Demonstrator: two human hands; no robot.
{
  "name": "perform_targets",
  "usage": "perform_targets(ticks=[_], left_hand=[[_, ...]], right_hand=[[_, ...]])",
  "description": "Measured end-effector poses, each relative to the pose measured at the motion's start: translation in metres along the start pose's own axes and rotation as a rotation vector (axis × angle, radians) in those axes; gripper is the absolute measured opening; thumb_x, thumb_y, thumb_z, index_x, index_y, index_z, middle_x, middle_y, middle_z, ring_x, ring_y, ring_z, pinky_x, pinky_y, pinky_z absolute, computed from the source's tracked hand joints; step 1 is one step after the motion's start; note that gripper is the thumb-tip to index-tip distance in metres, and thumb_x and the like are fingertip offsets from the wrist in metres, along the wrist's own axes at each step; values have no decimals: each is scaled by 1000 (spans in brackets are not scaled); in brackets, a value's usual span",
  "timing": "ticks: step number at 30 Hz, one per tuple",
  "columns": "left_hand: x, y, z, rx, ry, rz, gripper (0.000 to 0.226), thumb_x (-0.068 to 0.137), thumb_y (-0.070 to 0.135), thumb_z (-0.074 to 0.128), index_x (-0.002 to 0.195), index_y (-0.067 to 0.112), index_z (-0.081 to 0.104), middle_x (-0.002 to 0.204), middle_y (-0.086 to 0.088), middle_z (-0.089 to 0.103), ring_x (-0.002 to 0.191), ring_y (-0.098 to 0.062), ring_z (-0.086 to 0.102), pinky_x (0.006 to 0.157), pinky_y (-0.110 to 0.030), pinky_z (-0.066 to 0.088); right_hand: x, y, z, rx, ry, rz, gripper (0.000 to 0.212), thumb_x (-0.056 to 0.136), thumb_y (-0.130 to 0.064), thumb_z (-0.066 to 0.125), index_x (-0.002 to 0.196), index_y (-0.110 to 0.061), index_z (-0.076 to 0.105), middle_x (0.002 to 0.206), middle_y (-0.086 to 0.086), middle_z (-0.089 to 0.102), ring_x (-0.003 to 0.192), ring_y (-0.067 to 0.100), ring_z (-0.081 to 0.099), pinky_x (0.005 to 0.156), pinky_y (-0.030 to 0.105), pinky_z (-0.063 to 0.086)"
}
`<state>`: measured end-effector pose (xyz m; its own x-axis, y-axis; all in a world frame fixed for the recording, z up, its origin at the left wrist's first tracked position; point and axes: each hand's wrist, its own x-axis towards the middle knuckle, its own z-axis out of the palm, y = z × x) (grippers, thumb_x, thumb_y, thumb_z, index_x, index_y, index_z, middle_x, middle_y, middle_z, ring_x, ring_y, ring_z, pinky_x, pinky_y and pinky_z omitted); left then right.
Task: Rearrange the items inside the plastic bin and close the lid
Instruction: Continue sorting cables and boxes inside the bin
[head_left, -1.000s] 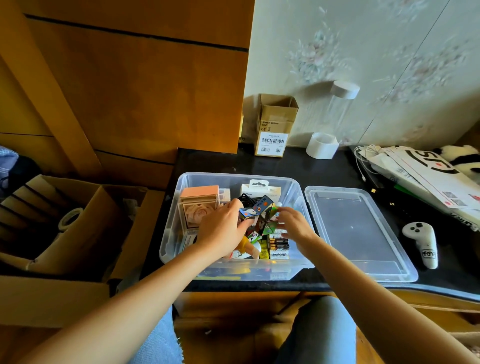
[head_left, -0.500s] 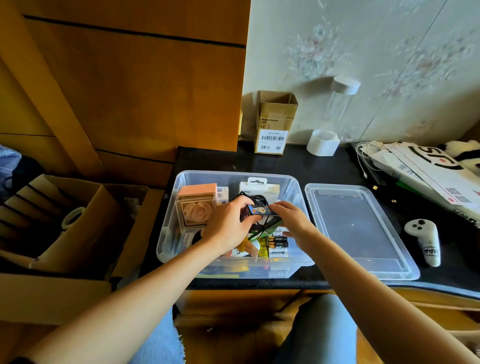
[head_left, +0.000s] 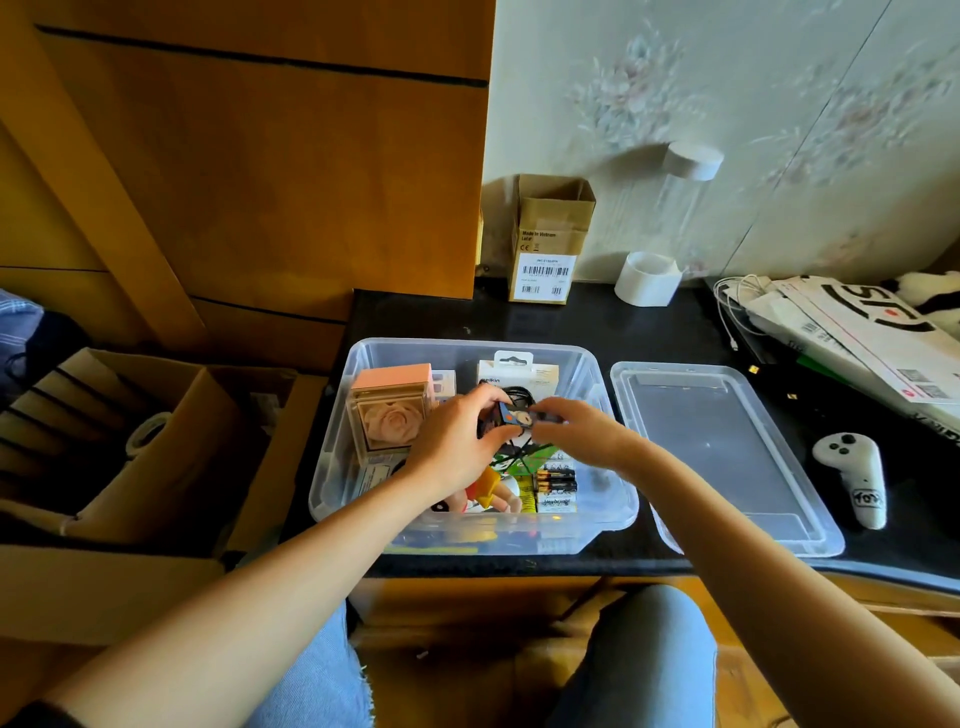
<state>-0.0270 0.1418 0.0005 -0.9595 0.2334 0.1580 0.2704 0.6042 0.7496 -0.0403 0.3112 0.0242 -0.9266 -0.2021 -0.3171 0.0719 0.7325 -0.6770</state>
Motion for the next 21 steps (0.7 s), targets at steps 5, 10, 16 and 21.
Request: perform_targets(ticks=[5, 10, 16, 21], left_hand=[[-4, 5, -9, 73, -126, 64, 24, 86, 24, 67, 110, 24, 64, 108, 5, 66, 99, -13, 59, 83, -29, 50], [-11, 2, -47, 142, 180, 271, 12, 85, 7, 64, 93, 15, 70, 96, 3, 67, 96, -14, 58, 87, -19, 40], [-14, -36, -90, 407, 75, 60, 40, 84, 33, 66, 120, 20, 56, 122, 3, 55, 114, -19, 47, 95, -37, 38], [-2, -54, -107, 601, -202, -20, 71, 77, 55, 66, 136, 29, 36, 139, 5, 43, 125, -19, 38, 99, -39, 31]], right_hand=[[0, -5, 6, -429, -109, 95, 30, 96, -6, 38, 112, 4, 61, 111, 13, 62, 97, 23, 59, 90, 30, 47], [1, -15, 6, -394, -68, -5, 42, 94, 2, 33, 126, -8, 58, 132, 7, 56, 99, 12, 60, 84, 19, 49], [5, -37, 15, -180, 42, -85, 35, 94, -3, 37, 111, -9, 68, 121, 5, 64, 107, 18, 59, 85, 20, 43], [15, -56, 27, -163, -48, -45, 30, 94, -8, 42, 112, -9, 66, 116, 10, 66, 105, 24, 62, 79, 23, 45]])
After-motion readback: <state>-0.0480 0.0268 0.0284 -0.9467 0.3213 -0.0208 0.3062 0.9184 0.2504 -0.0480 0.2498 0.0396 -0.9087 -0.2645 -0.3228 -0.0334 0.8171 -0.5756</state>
